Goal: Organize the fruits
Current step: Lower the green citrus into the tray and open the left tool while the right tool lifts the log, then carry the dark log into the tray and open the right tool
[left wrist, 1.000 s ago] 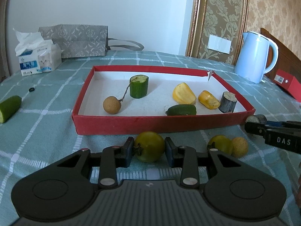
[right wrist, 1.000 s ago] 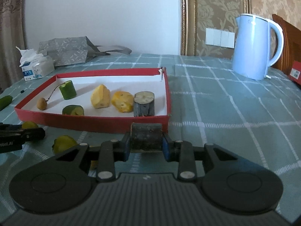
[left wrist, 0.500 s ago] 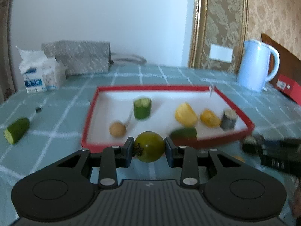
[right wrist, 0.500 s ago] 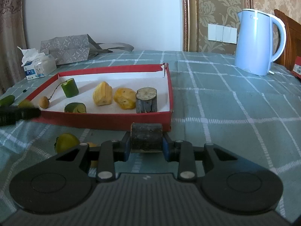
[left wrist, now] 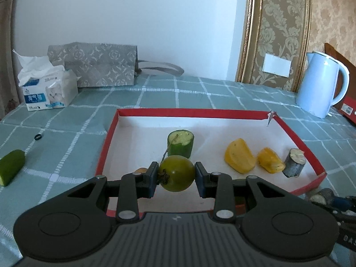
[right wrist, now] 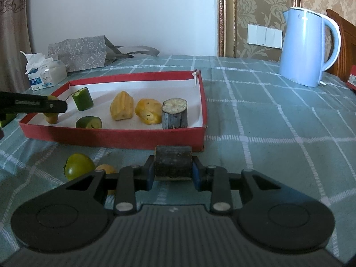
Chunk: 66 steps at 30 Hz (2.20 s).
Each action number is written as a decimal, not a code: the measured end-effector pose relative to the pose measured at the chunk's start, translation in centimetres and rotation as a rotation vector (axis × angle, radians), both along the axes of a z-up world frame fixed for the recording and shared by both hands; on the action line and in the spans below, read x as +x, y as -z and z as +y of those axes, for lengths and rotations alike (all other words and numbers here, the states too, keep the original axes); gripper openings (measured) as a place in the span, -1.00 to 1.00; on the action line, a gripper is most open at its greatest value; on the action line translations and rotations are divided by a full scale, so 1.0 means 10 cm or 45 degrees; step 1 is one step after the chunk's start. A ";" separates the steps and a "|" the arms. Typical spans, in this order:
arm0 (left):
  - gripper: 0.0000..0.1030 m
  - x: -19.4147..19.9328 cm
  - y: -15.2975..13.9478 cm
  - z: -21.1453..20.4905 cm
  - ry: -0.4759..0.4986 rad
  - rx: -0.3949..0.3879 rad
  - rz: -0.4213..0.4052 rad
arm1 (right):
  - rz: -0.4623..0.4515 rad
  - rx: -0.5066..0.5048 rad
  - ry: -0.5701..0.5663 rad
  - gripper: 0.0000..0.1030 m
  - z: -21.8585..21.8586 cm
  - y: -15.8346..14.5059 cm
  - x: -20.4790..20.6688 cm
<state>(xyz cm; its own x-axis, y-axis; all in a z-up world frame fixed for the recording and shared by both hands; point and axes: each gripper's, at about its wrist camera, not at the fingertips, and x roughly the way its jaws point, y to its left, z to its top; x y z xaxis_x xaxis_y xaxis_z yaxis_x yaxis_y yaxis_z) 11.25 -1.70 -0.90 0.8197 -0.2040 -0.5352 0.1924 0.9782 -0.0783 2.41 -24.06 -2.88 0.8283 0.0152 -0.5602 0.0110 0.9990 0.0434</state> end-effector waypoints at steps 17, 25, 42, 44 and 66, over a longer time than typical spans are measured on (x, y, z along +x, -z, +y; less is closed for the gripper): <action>-0.24 0.29 0.13 -0.19 -0.007 0.091 0.008 | 0.003 -0.005 -0.004 -0.39 0.02 0.01 0.02; 0.21 0.19 0.08 -0.06 -0.061 0.037 -0.044 | 0.003 -0.001 -0.005 -0.39 0.02 0.01 0.02; 0.38 -0.51 0.03 0.34 -0.035 -0.077 -0.121 | -0.010 0.005 0.012 -0.40 -0.01 0.00 0.00; 0.39 -0.54 0.05 0.32 -0.023 -0.059 -0.120 | -0.026 0.003 0.023 -0.40 -0.03 -0.01 -0.02; 0.40 -0.60 0.28 0.30 0.072 0.021 0.048 | -0.129 -0.025 -0.140 -0.40 0.25 -0.40 0.13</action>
<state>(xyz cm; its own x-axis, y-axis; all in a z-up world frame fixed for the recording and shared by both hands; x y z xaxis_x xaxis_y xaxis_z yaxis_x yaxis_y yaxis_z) 5.24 1.33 -3.67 0.7863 -0.2406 -0.5690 0.2449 0.9670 -0.0703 3.68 -21.58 1.07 0.8743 0.0993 -0.4750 -0.1023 0.9946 0.0195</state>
